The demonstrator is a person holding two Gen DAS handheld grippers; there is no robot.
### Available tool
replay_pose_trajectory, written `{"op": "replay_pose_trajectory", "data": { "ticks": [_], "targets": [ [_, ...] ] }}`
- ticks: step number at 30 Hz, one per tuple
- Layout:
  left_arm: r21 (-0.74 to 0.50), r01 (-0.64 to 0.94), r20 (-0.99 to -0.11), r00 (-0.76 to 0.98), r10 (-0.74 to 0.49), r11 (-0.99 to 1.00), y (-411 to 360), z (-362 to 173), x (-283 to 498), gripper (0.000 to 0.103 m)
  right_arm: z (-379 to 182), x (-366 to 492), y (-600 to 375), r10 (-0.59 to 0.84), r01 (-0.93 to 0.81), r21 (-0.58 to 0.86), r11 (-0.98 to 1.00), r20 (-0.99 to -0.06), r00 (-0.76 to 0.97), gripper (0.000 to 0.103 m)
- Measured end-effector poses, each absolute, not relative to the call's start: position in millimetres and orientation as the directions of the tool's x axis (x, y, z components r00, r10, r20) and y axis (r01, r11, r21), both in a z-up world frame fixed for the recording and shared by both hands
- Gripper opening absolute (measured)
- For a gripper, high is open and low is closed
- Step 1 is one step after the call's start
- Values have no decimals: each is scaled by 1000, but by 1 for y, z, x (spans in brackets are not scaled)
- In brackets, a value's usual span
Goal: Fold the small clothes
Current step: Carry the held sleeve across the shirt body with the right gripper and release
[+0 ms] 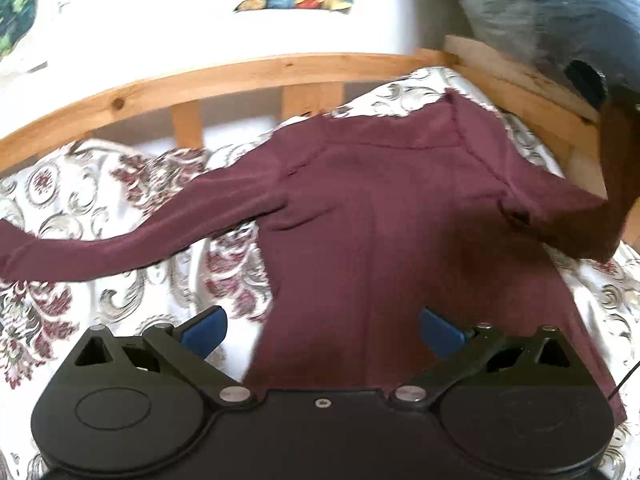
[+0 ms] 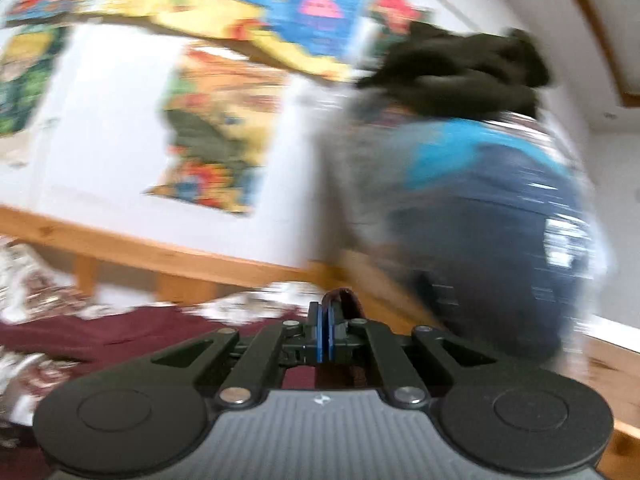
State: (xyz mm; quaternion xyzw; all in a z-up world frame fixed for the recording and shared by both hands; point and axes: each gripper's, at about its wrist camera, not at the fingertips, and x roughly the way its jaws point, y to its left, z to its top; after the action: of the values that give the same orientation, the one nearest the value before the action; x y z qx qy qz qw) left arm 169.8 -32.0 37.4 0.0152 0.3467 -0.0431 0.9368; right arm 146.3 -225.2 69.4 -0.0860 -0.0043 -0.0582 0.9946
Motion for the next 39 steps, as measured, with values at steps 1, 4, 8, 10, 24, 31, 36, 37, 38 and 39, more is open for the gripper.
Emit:
{"op": "replay_pose_trajectory", "data": {
  "ticks": [1,4,8,10,24,31,36,37,38,39],
  "targets": [
    [1,80,-655,753,-59,997,-28,36,170,102,65,150,-214,-80,81,-189,979,14,997,4],
    [19,54,-661,750,-28,998,-17,31,169,102,53,159,-177,14,-17,-238,971,-15,1000,4],
    [37,17,-666,746,12,999,-3,27,168,102,31,166,-151,104,-123,-286,950,-80,991,4],
    [34,-4,-666,746,26,999,2,27,168,102,19,167,-137,132,-160,-306,939,-109,985,4],
    [2,-54,-638,769,43,999,7,21,174,102,-34,140,-126,261,-366,-311,877,-331,907,75],
    [-50,-18,-636,771,-18,999,-11,-4,190,102,-34,152,-189,22,-99,-239,966,-307,951,95],
    [-38,28,-701,712,-47,999,-40,-35,198,102,-46,177,-253,-165,135,-108,985,-339,926,99],
    [-22,38,-714,699,-42,999,-46,-42,198,102,-51,178,-260,-191,168,-96,981,-353,916,99],
    [2,42,-726,688,-27,999,-51,-48,199,102,-54,181,-269,-211,194,-82,978,-371,904,99],
    [23,42,-734,679,-11,999,-55,-54,199,102,-58,183,-277,-215,207,-65,976,-389,896,99]
  ]
}}
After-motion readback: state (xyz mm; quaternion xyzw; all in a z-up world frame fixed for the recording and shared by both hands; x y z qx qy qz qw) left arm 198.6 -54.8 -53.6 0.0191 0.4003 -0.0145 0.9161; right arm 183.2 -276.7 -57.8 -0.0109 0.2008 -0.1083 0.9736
